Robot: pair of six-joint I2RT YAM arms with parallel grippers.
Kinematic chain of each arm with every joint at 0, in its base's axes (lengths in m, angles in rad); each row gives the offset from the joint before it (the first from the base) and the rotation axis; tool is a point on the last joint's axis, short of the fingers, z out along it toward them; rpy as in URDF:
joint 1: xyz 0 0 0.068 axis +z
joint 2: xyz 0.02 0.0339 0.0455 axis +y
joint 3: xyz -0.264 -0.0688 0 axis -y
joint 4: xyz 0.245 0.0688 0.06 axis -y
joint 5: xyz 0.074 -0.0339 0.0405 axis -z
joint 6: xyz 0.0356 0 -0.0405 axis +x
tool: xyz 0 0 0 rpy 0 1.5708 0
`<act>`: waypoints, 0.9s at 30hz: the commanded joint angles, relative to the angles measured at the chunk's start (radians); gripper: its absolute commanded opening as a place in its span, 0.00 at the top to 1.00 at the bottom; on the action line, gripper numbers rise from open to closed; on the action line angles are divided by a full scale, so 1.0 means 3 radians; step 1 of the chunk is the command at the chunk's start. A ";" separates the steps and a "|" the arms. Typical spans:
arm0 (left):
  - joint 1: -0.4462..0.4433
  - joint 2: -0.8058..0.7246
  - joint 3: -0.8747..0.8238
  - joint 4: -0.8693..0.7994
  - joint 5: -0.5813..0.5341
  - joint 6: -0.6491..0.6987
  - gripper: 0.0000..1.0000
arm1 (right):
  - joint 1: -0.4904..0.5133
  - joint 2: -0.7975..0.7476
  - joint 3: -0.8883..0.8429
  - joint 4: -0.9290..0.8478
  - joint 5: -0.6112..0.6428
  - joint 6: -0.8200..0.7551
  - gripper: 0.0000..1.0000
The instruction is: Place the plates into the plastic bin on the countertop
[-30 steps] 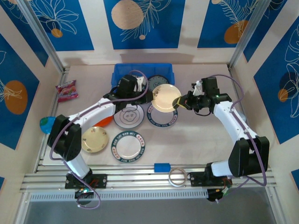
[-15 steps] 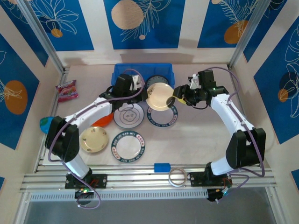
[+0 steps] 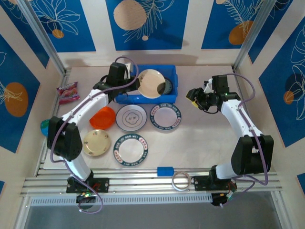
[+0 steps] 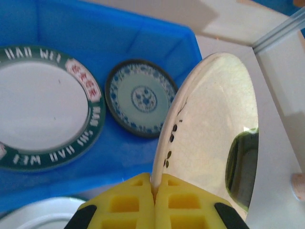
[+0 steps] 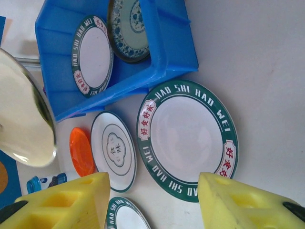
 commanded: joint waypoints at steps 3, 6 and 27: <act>0.0050 0.0325 0.0459 -0.0100 -0.0235 0.0279 1.00 | -0.0023 -0.0014 -0.0047 0.0078 -0.0012 0.0070 0.48; 0.0055 0.0529 0.0683 -0.0117 -0.0296 0.0337 1.00 | -0.0041 -0.0016 -0.0052 0.0089 -0.0013 0.0076 0.48; 0.0126 0.1784 0.1499 0.0357 -0.0005 -0.0191 1.00 | -0.0158 -0.0081 -0.0117 0.0088 -0.0058 0.0081 0.49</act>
